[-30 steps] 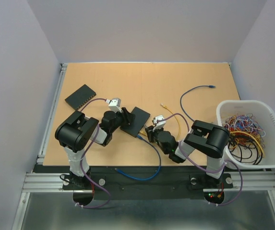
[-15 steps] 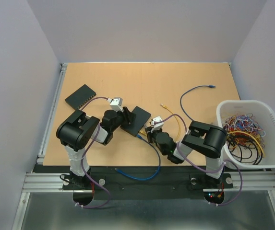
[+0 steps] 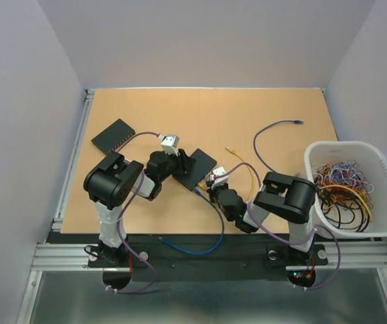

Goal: Insert the plug into the switch port

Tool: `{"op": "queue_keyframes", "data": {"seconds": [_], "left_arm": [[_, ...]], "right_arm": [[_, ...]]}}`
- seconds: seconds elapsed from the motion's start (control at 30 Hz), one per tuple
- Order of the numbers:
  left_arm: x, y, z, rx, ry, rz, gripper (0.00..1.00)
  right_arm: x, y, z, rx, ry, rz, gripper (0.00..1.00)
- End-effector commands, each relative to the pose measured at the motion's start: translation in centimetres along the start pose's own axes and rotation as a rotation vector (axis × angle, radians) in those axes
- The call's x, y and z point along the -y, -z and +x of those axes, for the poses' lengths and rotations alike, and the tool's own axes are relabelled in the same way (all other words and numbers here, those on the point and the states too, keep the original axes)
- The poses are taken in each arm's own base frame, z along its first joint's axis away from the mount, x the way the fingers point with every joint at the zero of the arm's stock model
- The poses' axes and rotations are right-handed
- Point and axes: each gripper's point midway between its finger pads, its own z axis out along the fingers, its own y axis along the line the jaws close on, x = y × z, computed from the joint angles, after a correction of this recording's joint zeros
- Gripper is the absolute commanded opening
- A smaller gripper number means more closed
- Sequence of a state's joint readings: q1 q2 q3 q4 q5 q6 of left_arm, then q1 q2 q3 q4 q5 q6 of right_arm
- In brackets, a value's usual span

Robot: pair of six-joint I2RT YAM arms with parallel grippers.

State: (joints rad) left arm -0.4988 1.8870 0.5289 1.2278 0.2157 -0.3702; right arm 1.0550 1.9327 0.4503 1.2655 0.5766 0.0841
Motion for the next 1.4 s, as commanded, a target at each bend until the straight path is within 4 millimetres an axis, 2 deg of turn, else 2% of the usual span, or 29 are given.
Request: {"op": "queue_keyframes", "data": {"seconds": [0.0,0.17,0.4,0.57,0.67,0.93,1.13,1.37], "left_arm": [[5.7,0.2,4.6,-0.180,-0.025,0.230,0.48],[7.0,0.2,5.3,-0.210,-0.046,0.290,0.47],[9.4,0.4,7.3,-0.288,-0.081,0.420,0.42],[9.8,0.3,7.6,-0.302,-0.099,0.450,0.42],[10.3,0.5,7.9,-0.313,-0.106,0.477,0.40],[10.9,0.5,8.4,-0.335,-0.123,0.507,0.37],[11.1,0.4,8.7,-0.342,-0.133,0.505,0.36],[11.2,0.2,9.0,-0.352,-0.142,0.501,0.35]], "right_arm": [[-3.3,0.8,-4.2,0.175,-0.079,-0.145,0.00],[-1.9,1.4,-4.8,0.221,-0.068,-0.097,0.00],[-1.0,1.7,-5.9,0.264,-0.002,-0.068,0.00],[-0.7,2.8,-7.5,0.302,0.051,-0.090,0.01],[-0.4,3.3,-7.5,0.303,0.081,-0.090,0.00],[-0.4,3.1,-7.5,0.309,0.077,-0.106,0.01],[0.6,3.7,-9.7,0.363,0.034,-0.096,0.00],[0.4,2.9,-10.8,0.389,0.021,-0.102,0.00]]}}
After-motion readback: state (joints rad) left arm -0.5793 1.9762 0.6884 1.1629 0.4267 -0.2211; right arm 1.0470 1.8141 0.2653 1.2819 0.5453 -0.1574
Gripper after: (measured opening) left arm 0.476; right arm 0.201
